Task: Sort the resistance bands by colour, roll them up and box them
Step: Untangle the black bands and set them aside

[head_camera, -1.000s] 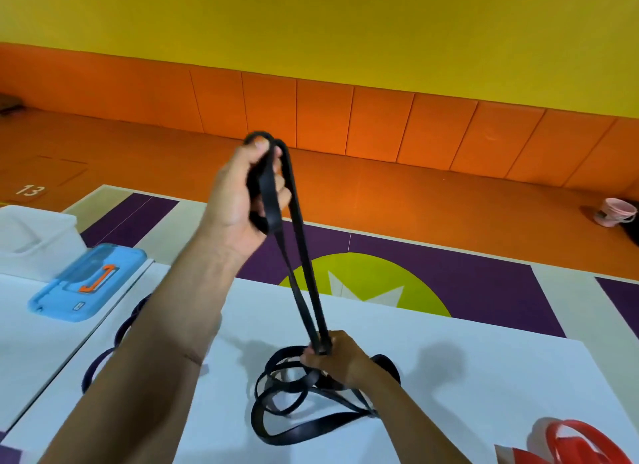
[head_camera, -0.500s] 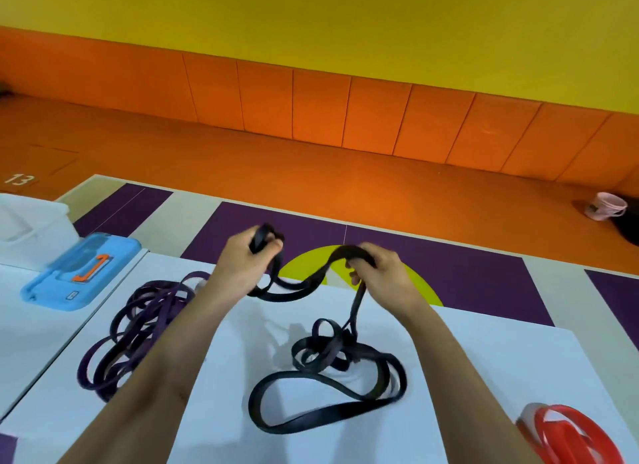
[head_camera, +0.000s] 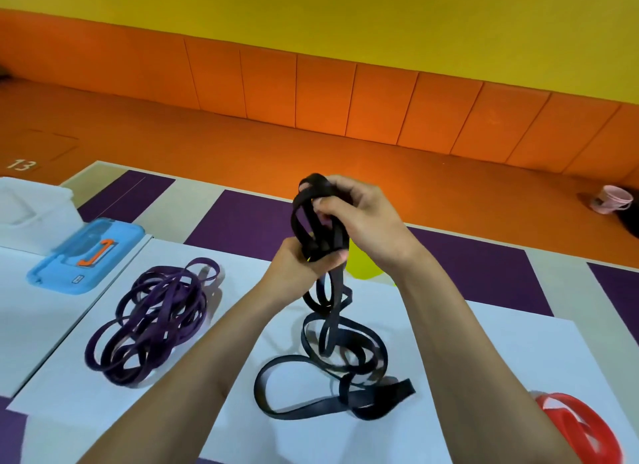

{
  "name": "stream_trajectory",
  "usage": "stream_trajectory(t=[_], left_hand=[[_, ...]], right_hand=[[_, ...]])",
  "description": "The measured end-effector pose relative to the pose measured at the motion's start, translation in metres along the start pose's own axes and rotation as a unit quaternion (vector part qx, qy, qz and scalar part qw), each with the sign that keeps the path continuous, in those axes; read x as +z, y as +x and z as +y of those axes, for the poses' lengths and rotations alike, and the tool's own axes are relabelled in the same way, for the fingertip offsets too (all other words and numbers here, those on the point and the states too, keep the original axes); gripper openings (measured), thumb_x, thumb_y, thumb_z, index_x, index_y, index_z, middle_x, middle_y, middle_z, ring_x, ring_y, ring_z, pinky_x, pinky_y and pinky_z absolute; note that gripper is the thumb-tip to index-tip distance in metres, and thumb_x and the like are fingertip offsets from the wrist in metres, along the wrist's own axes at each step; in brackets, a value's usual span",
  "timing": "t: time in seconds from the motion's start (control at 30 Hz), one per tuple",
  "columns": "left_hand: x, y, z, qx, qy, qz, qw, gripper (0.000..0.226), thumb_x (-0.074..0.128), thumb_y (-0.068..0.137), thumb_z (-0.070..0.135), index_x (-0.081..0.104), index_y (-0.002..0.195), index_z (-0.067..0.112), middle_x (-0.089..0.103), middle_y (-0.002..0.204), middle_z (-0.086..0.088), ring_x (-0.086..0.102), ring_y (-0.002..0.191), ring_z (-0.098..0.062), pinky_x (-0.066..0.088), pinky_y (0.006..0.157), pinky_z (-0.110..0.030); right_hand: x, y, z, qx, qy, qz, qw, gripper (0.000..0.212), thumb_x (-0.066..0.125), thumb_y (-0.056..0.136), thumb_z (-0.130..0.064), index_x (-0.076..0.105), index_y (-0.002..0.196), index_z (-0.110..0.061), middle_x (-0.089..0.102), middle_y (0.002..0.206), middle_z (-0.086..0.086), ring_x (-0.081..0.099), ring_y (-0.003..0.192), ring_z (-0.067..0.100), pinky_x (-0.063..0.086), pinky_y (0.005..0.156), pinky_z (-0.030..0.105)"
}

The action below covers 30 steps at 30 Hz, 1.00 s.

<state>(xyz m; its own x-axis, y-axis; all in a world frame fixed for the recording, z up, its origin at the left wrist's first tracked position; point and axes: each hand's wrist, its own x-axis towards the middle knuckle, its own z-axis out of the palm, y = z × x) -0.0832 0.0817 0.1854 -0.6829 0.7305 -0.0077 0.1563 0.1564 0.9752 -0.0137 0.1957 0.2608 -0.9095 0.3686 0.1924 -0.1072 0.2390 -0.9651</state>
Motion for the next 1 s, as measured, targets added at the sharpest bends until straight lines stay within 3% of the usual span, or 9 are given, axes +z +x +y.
stream_trajectory(t=[0.07,0.13,0.2,0.37,0.5,0.6,0.77,0.87,1.0], left_hand=[[0.0,0.002,-0.003,-0.001,0.006,0.023,1.0,0.019,0.072,0.093,0.019,0.069,0.074,0.017,0.069,0.059,0.01,0.062,0.057,-0.003,0.048,0.057,-0.023],[-0.006,0.004,-0.001,-0.013,-0.007,0.061,0.998,0.016,0.07,0.095,0.02,0.071,0.08,0.015,0.073,0.065,0.002,0.067,0.06,-0.009,0.054,0.061,-0.035],[-0.016,0.007,0.004,-0.022,-0.057,0.107,0.992,0.015,0.066,0.097,0.019,0.07,0.082,0.017,0.075,0.066,0.007,0.07,0.062,-0.006,0.055,0.06,-0.025],[-0.044,0.016,0.041,0.018,-0.2,0.131,0.971,0.018,0.055,0.104,0.017,0.065,0.094,0.006,0.072,0.075,-0.008,0.072,0.068,-0.027,0.059,0.064,-0.032],[-0.073,0.027,0.048,0.057,-0.105,0.188,0.975,0.022,0.055,0.104,0.019,0.065,0.085,0.013,0.067,0.064,0.004,0.066,0.06,-0.018,0.059,0.066,-0.033],[-0.085,0.029,0.024,-0.007,-0.013,0.198,0.98,0.016,0.057,0.102,0.018,0.064,0.088,0.013,0.063,0.065,0.0,0.06,0.054,-0.016,0.055,0.057,-0.028],[-0.087,0.021,-0.057,-0.176,0.053,0.199,0.963,0.017,0.054,0.1,0.011,0.062,0.085,0.006,0.056,0.071,-0.014,0.051,0.046,-0.018,0.048,0.047,-0.031],[-0.087,-0.001,-0.097,-0.23,0.099,0.163,0.954,0.019,0.06,0.095,0.021,0.063,0.083,0.006,0.06,0.064,-0.008,0.056,0.047,-0.021,0.048,0.056,-0.036],[-0.09,-0.026,-0.134,-0.313,0.129,0.152,0.929,0.021,0.057,0.091,0.014,0.062,0.076,0.001,0.058,0.052,-0.003,0.053,0.041,-0.019,0.049,0.052,-0.031]], right_hand=[[-0.007,0.002,0.011,0.003,-0.052,0.03,0.998,0.012,0.069,0.093,-0.015,0.072,0.104,-0.019,0.068,0.088,-0.009,0.062,0.083,0.004,0.045,0.08,0.019],[-0.018,0.001,0.034,0.052,-0.053,0.054,0.996,0.032,0.08,0.083,-0.035,0.067,0.112,-0.028,0.067,0.102,-0.003,0.065,0.097,0.01,0.051,0.087,0.027],[-0.027,-0.007,0.062,0.117,-0.024,0.036,0.992,0.061,0.083,0.071,-0.053,0.06,0.126,-0.036,0.063,0.122,-0.004,0.062,0.117,0.011,0.05,0.1,0.032],[-0.007,-0.035,0.141,0.236,-0.02,-0.118,0.964,0.086,0.087,0.076,-0.041,0.041,0.148,-0.039,0.048,0.15,-0.008,0.041,0.14,0.008,0.038,0.11,0.033],[0.01,-0.052,0.217,0.331,-0.064,-0.088,0.938,0.068,0.09,0.076,-0.032,0.054,0.133,-0.032,0.055,0.134,0.002,0.056,0.12,0.012,0.046,0.098,0.029],[0.002,-0.068,0.263,0.381,-0.239,-0.044,0.892,0.063,0.079,0.085,-0.037,0.048,0.138,-0.021,0.053,0.13,0.006,0.06,0.118,0.028,0.049,0.091,0.033],[-0.018,-0.115,0.309,0.476,-0.382,0.005,0.792,0.091,0.071,0.079,-0.055,0.028,0.152,-0.022,0.04,0.15,0.013,0.041,0.139,0.036,0.036,0.109,0.049],[-0.02,-0.132,0.335,0.512,-0.378,0.042,0.77,0.112,0.072,0.074,-0.067,0.013,0.158,-0.023,0.031,0.158,0.014,0.035,0.143,0.037,0.03,0.111,0.052],[-0.02,-0.129,0.358,0.496,-0.388,-0.006,0.777,0.1,0.069,0.082,-0.063,0.02,0.157,-0.018,0.032,0.157,0.014,0.032,0.144,0.037,0.034,0.111,0.053]])
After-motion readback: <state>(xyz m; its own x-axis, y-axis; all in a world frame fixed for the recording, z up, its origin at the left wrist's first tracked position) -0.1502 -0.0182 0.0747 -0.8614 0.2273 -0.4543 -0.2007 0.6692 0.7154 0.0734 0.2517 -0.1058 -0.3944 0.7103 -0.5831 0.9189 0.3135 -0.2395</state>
